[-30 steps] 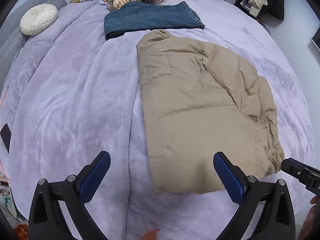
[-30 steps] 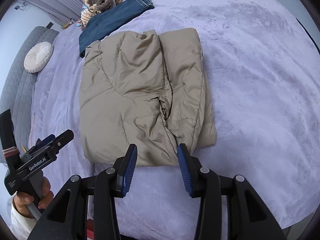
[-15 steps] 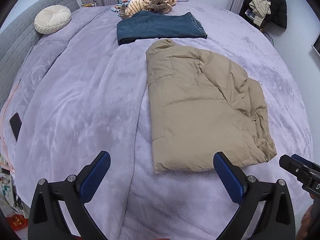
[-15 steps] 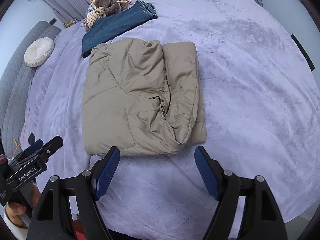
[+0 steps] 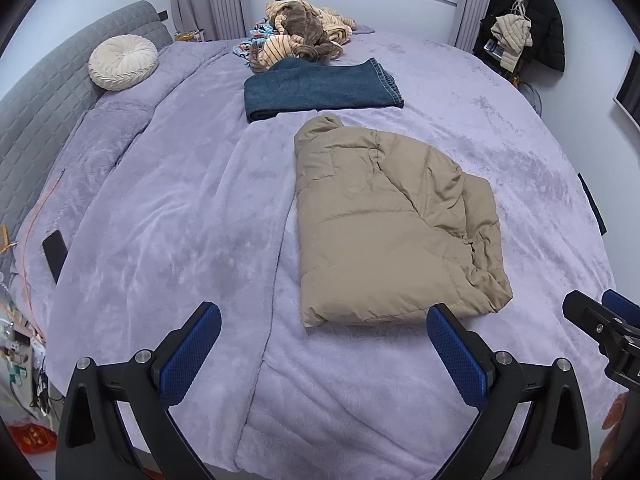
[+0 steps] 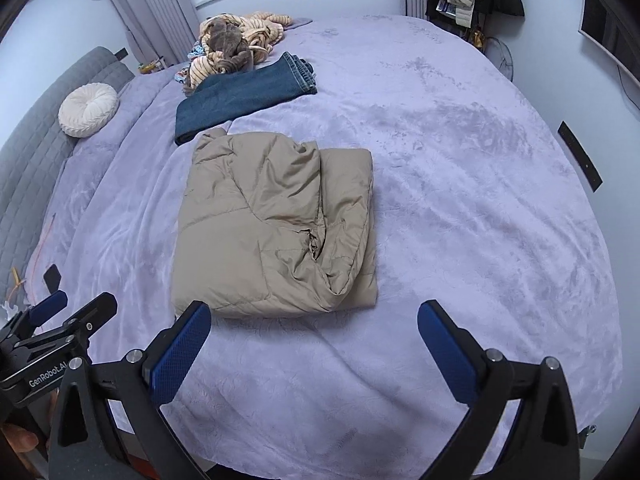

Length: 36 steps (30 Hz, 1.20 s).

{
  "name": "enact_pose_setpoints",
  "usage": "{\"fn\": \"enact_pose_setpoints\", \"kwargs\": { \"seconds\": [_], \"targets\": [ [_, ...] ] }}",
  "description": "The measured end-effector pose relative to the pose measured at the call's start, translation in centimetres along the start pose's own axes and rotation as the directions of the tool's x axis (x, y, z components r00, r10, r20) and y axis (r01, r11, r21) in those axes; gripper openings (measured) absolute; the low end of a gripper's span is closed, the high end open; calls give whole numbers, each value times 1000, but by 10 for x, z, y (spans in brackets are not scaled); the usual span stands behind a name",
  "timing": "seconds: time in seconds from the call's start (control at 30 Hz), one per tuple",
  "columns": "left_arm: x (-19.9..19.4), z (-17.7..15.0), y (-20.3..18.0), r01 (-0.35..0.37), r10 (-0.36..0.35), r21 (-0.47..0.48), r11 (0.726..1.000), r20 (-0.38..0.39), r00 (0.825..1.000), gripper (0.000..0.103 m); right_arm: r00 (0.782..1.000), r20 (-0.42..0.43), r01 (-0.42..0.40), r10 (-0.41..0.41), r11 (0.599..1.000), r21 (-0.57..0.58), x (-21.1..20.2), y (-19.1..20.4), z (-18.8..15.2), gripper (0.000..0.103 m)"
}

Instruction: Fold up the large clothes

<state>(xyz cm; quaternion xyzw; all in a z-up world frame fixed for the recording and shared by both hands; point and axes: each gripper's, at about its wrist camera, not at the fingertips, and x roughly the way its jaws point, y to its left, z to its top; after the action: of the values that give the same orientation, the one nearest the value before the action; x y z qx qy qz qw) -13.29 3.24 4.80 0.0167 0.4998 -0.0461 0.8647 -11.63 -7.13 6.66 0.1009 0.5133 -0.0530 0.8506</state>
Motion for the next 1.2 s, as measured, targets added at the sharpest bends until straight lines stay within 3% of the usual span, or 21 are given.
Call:
{"fn": "enact_pose_setpoints", "kwargs": {
  "seconds": [0.37,1.2],
  "targets": [
    [-23,-1,7,-26,27,-30,999,22,999,103,999,39,28,-27,1000,-15,-15,7,0,103],
    [-30,-7,7,-32,33,-20,999,30,999,103,999,44,30,-29,999,-17,-17,9,-1,103]
  ]
}}
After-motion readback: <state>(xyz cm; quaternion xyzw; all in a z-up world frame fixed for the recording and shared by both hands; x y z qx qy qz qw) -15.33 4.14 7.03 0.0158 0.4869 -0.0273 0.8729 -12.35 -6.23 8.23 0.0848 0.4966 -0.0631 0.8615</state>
